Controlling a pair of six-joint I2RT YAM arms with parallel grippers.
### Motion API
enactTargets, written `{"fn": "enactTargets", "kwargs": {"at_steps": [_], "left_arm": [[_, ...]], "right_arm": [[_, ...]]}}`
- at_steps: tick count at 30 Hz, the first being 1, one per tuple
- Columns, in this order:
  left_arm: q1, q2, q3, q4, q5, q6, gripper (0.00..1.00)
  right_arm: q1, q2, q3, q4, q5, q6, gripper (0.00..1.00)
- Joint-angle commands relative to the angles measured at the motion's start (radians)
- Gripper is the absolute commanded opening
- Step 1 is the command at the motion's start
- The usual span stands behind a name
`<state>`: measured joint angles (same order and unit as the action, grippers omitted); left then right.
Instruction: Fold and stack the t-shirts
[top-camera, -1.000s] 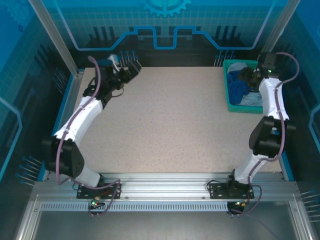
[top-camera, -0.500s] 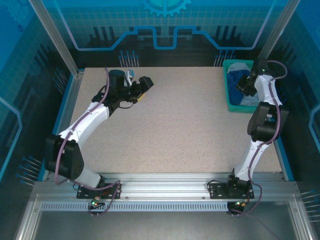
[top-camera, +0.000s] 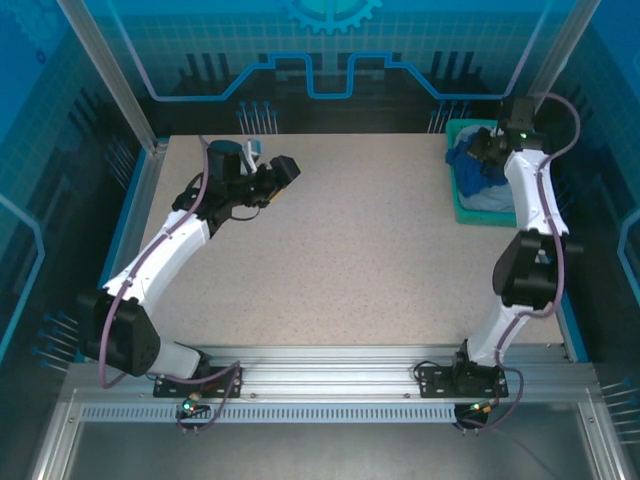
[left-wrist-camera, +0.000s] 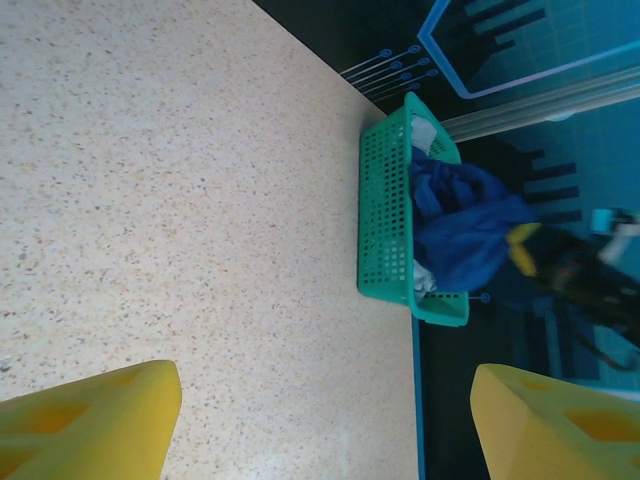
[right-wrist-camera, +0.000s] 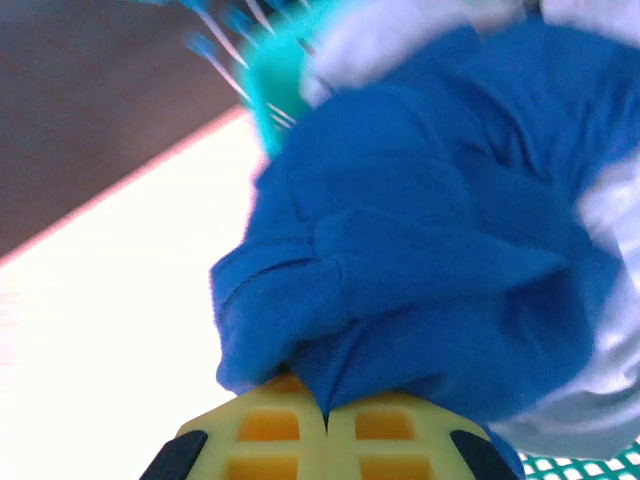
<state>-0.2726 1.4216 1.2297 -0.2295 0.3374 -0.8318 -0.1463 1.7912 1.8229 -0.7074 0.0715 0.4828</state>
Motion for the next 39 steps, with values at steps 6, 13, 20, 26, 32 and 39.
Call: {"fn": "enactTargets", "kwargs": {"at_steps": [6, 13, 20, 26, 32, 39], "left_arm": [[-0.008, -0.023, 0.105, -0.193, -0.158, 0.078, 0.78], [-0.005, -0.097, 0.154, -0.337, -0.381, 0.112, 0.78], [0.001, -0.145, 0.13, -0.404, -0.411, 0.127, 0.78], [0.003, -0.131, 0.008, -0.441, -0.239, 0.027, 0.71], [-0.039, -0.096, -0.237, -0.367, -0.085, -0.175, 0.67], [-0.079, -0.071, -0.353, -0.261, -0.11, -0.366, 0.73]], "right_arm": [[0.2, -0.137, 0.297, 0.153, -0.167, -0.045, 0.0], [0.472, -0.082, 0.402, 0.034, -0.262, -0.092, 0.0], [0.692, -0.066, 0.0, 0.081, -0.253, 0.035, 0.0], [0.696, -0.104, -0.426, 0.136, -0.225, 0.292, 0.0], [0.635, -0.188, -0.664, 0.044, -0.192, 0.341, 0.0], [0.629, -0.263, -0.678, -0.114, -0.259, 0.294, 0.22]]}}
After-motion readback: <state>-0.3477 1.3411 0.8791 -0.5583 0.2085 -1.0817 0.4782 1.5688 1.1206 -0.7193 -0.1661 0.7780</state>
